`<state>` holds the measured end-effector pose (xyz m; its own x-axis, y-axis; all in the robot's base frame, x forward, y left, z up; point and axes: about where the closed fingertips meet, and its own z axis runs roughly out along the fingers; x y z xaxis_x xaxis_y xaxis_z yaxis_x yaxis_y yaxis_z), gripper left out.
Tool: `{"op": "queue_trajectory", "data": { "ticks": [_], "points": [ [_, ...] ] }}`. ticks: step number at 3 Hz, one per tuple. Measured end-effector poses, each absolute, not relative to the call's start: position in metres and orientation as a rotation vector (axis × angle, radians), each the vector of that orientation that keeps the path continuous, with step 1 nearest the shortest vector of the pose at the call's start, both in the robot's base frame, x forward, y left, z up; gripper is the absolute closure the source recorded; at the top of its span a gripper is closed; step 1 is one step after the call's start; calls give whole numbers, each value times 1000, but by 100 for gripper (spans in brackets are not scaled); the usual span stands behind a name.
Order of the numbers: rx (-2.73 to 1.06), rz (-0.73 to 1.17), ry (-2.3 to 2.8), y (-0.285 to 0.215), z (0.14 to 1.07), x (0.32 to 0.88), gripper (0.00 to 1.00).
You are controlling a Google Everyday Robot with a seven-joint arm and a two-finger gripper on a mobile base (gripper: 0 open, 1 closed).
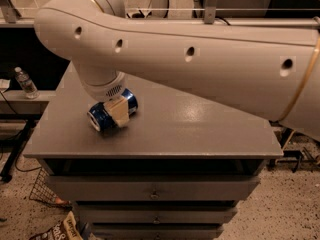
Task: Knock pepsi can over
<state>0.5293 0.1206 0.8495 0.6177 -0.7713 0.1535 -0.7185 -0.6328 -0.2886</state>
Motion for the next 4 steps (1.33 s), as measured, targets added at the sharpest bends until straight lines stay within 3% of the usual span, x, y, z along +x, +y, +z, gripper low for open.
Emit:
{"op": "queue_trajectory", "data": {
  "ticks": [2, 4],
  "points": [
    [-2654, -387, 1229, 115, 855, 535, 0],
    [-2552, -372, 1438, 42, 924, 560, 0]
  ]
}}
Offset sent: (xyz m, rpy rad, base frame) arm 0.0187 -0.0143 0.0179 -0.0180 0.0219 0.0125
